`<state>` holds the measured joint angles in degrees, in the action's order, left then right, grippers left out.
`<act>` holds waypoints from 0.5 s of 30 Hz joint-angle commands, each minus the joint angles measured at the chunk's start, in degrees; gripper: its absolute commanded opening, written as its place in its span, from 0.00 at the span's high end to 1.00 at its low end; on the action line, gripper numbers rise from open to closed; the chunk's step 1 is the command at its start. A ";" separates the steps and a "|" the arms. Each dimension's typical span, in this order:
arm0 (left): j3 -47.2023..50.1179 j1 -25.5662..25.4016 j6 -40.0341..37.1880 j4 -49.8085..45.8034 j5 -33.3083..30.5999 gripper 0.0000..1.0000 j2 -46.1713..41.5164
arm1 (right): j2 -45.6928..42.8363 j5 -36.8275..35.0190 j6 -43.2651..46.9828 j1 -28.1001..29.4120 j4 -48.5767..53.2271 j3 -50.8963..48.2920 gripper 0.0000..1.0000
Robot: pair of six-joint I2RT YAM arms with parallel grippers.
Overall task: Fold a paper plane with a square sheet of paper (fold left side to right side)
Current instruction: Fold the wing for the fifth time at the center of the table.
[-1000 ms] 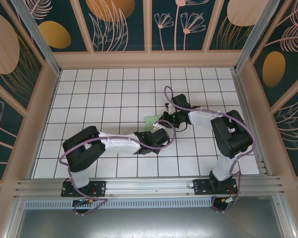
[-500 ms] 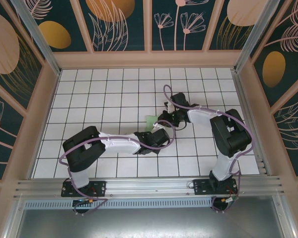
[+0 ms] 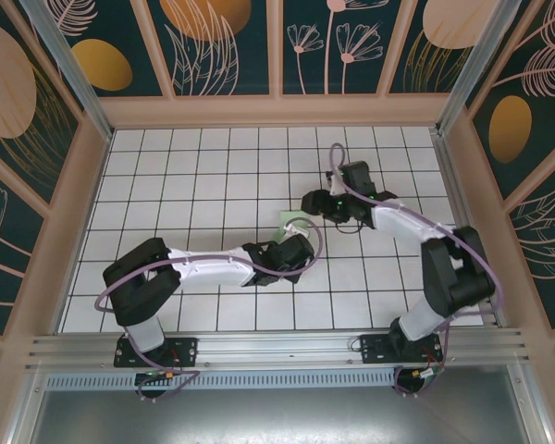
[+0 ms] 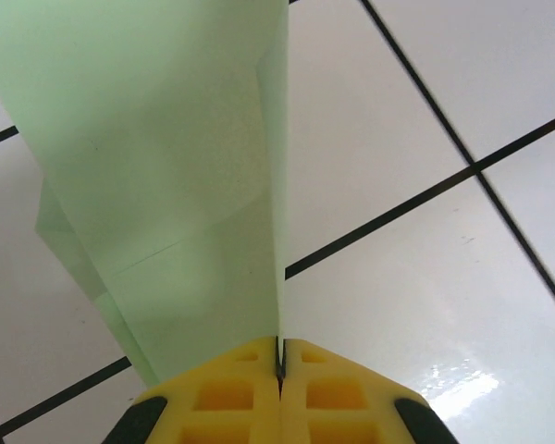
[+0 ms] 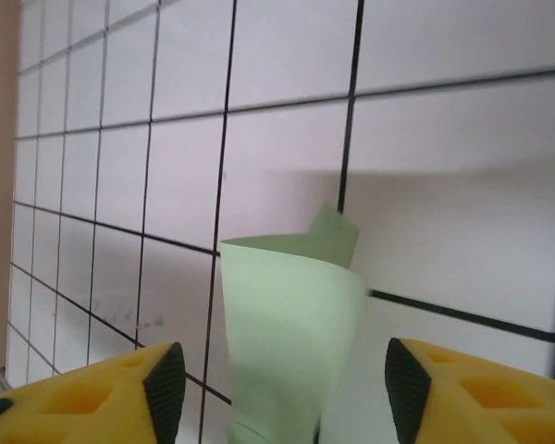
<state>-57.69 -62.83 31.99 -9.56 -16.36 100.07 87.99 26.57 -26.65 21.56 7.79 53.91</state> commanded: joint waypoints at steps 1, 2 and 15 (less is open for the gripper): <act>2.33 2.62 2.14 3.57 6.31 0.94 -3.54 | -4.97 -2.87 -0.85 -2.17 -3.08 -5.19 0.30; 3.65 3.55 2.51 4.77 8.08 0.93 -4.20 | -5.92 -2.92 -1.02 -2.65 -3.91 -6.70 0.28; 15.97 12.74 10.12 24.35 28.82 0.92 -10.60 | -4.72 6.33 -11.58 -0.13 -27.33 -17.76 0.10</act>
<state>-43.44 -51.05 39.29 7.90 6.09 90.78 81.32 30.09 -34.89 19.84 -11.25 35.79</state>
